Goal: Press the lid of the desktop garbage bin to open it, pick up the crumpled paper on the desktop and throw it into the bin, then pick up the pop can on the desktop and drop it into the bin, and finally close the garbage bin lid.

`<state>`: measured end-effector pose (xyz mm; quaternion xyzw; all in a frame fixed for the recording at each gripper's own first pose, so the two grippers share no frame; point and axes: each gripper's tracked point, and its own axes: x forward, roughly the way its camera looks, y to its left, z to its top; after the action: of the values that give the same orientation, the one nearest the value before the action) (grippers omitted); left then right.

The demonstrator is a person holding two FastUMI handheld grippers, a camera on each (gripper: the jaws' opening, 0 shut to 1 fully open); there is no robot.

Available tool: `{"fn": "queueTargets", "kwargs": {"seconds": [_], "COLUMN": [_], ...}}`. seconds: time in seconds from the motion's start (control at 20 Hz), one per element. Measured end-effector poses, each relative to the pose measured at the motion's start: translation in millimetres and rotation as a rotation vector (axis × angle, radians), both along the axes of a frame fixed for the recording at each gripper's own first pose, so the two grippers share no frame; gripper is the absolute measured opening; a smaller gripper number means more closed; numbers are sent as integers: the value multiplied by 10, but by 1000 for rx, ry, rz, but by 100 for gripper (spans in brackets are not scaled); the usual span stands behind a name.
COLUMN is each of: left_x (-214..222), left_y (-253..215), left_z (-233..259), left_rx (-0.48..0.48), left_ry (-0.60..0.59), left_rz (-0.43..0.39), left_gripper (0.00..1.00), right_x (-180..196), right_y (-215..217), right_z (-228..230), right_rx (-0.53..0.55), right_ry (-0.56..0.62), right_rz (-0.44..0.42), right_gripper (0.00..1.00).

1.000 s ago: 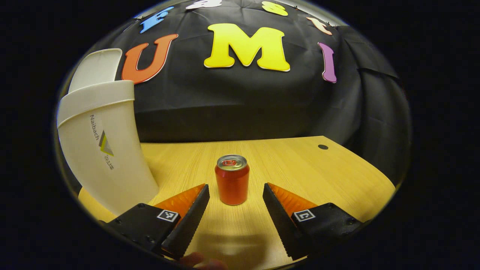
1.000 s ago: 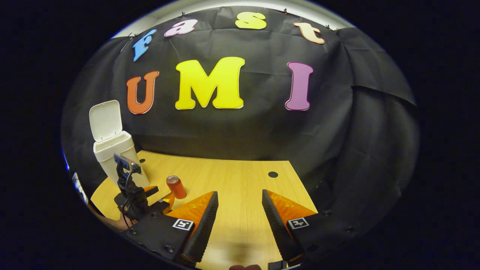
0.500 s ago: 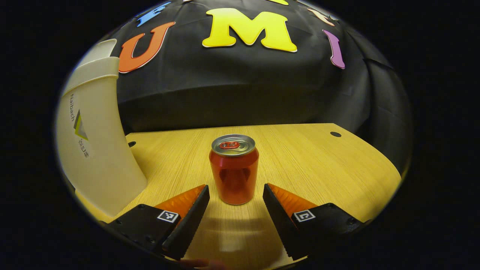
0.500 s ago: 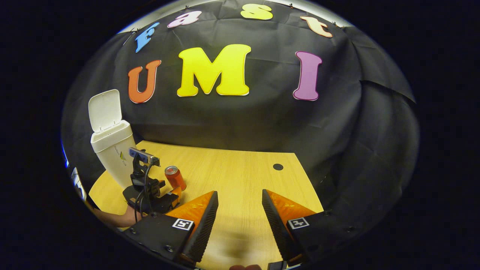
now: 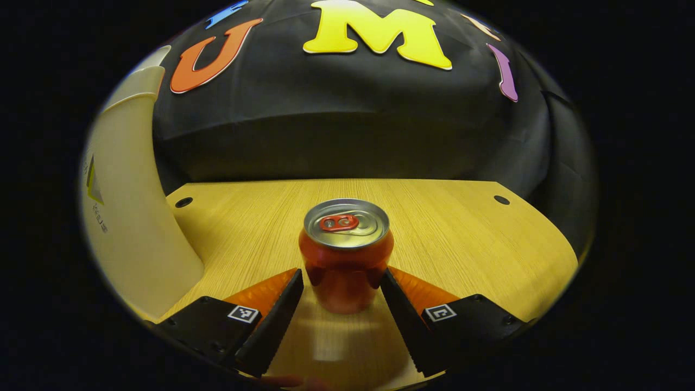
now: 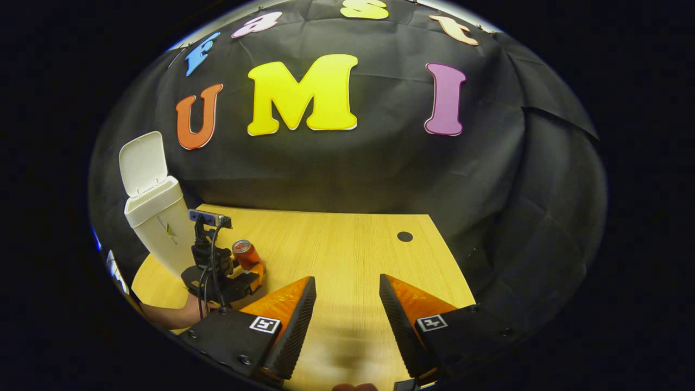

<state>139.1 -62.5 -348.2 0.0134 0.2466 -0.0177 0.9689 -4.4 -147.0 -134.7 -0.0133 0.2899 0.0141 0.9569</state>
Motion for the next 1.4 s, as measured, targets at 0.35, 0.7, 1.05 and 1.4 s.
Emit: {"fn": "queueTargets", "kwargs": {"seconds": [0.35, 0.7, 1.05, 1.4], "left_x": [32, -27, -173, -264], "left_y": [-58, -17, 216, 1076], "left_z": [-155, 168, 1606, 3060], "left_rx": [-9, -25, -39, 58], "left_ry": [58, 17, -175, -404], "left_rz": [-21, -23, -3, 138], "left_gripper": [95, 86, 86, 85], "right_x": [28, -73, -335, -361], "right_y": [48, 93, 346, 722], "right_z": [32, 133, 270, 515], "right_rx": [-14, -4, 38, 119], "right_ry": [-6, -27, -82, -157], "right_rz": [8, 3, 31, 70], "right_gripper": [75, 75, 76, 75]}}
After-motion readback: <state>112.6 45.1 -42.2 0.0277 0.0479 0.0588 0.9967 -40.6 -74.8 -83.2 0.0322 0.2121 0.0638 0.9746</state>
